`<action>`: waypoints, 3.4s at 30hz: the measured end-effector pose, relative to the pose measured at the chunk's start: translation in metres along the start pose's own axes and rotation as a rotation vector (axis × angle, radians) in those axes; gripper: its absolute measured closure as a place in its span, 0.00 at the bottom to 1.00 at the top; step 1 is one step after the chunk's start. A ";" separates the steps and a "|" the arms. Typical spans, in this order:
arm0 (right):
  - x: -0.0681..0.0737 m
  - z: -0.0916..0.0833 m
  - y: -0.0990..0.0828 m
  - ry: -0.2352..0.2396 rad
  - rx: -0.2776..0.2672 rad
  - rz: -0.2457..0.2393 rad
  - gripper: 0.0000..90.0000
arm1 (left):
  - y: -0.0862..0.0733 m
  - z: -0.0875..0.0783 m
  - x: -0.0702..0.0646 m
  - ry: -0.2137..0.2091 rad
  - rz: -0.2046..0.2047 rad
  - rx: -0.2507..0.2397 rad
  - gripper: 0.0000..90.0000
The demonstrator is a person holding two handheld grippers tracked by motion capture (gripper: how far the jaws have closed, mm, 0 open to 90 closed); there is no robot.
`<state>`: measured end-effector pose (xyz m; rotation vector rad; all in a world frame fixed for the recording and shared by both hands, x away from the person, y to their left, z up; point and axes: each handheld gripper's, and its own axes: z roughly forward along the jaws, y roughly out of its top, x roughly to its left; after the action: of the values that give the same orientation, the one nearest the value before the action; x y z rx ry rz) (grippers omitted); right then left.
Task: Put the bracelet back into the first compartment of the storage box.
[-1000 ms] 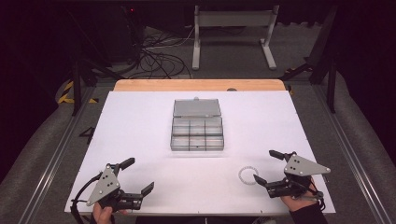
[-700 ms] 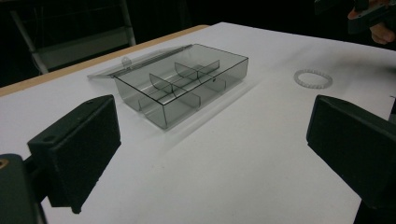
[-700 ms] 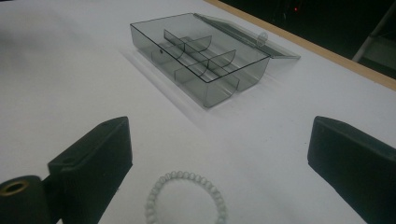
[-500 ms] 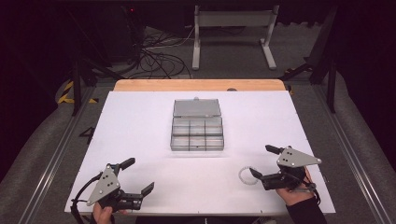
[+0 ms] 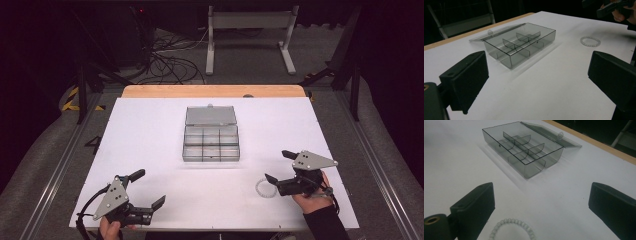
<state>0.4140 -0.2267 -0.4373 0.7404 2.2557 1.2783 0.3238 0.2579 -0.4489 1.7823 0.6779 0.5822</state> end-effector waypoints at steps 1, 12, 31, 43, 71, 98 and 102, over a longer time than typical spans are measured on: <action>-0.001 0.001 0.001 -0.003 0.004 0.000 0.08 | 0.000 0.000 0.000 -0.001 0.001 0.000 0.04; -0.003 0.009 0.003 0.002 0.033 0.010 0.08 | 0.000 0.000 0.001 -0.008 0.005 0.001 0.04; 0.002 0.006 0.006 0.005 0.182 0.080 0.35 | 0.000 0.000 0.001 -0.008 0.002 0.001 0.04; 0.003 0.014 0.005 0.030 0.292 0.095 0.45 | 0.000 0.000 0.001 -0.006 0.005 0.002 0.04; 0.004 0.039 -0.008 0.010 0.509 0.058 0.70 | 0.000 0.001 0.001 -0.010 0.009 0.013 0.04; 0.006 0.044 -0.011 -0.022 0.551 0.080 0.95 | 0.000 0.001 0.001 -0.012 0.005 0.016 0.04; 0.006 0.044 -0.011 -0.020 0.550 0.078 0.95 | 0.000 0.001 0.001 -0.013 0.005 0.016 0.04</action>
<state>0.4336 -0.1995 -0.4682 1.0277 2.6078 0.6656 0.3252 0.2578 -0.4493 1.8015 0.6711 0.5702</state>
